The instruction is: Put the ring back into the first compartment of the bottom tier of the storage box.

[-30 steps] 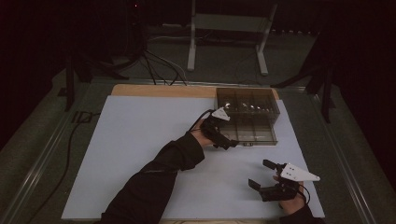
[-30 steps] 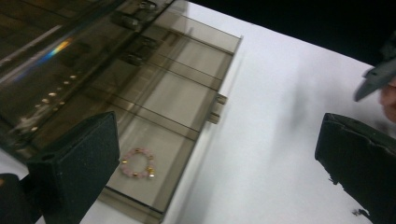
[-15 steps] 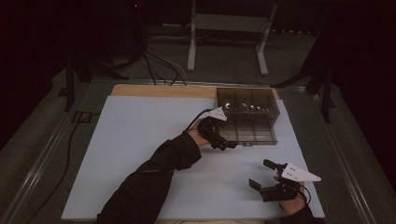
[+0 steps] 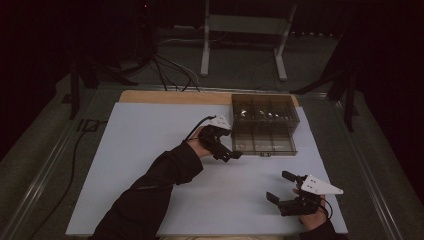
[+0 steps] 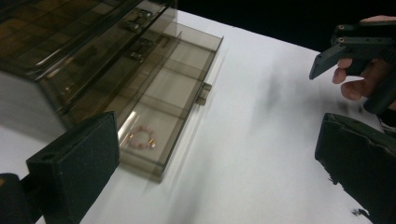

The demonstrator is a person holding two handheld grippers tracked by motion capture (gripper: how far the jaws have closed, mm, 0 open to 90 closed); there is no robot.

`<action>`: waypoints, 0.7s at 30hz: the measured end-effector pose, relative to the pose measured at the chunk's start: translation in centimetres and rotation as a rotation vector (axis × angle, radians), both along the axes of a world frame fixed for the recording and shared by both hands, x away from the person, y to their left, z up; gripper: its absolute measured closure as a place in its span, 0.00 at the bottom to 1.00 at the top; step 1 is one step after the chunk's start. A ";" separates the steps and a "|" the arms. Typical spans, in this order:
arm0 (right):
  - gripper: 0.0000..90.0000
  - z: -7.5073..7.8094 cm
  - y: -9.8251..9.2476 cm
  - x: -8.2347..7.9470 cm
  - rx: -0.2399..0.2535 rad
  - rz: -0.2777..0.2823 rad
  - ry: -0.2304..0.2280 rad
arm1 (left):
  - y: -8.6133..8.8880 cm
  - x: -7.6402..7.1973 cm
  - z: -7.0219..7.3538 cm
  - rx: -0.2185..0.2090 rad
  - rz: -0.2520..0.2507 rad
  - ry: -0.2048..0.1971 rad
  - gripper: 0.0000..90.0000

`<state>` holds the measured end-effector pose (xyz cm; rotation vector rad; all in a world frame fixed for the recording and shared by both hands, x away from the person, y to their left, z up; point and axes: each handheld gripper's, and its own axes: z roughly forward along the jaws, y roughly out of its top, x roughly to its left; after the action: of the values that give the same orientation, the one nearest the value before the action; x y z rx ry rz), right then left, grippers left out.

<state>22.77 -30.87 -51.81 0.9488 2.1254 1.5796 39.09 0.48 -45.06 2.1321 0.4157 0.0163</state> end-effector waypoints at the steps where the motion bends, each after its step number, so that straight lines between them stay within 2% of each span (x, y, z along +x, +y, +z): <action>1: 0.01 0.0 0.0 0.0 0.000 0.000 0.000 | 0.3 -0.1 0.0 -0.009 0.006 0.006 0.01; 9: 0.01 0.0 0.0 0.0 -0.002 -0.001 0.000 | 2.5 -1.0 -0.1 0.010 0.031 0.001 0.01; 21: 0.01 -0.1 0.1 0.0 -0.006 -0.002 0.002 | 5.3 -2.5 -1.1 0.006 0.072 0.012 0.01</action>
<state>22.82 -30.76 -51.87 0.9508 2.1286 1.5707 36.61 5.77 -46.21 2.1235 0.5004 0.0463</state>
